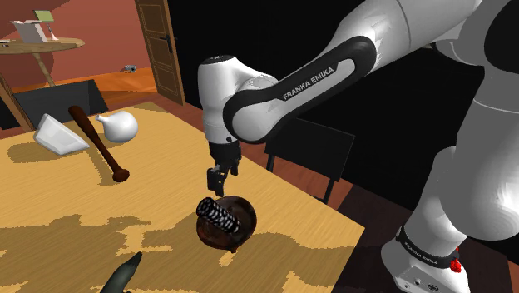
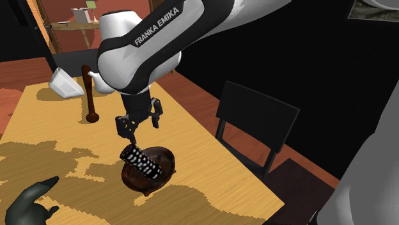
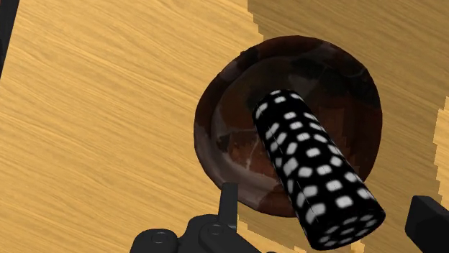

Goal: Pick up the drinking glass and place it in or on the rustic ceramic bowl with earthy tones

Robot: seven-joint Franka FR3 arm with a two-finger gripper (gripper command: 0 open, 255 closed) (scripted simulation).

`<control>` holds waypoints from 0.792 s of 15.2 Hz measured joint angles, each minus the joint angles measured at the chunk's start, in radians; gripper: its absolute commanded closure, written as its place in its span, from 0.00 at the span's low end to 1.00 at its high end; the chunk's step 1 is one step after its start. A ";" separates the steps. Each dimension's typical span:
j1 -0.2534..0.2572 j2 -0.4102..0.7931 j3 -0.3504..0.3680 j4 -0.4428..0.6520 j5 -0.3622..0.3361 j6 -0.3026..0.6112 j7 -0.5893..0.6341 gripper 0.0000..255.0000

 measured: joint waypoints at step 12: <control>-0.003 -0.050 0.002 0.072 0.021 -0.119 -0.015 0.00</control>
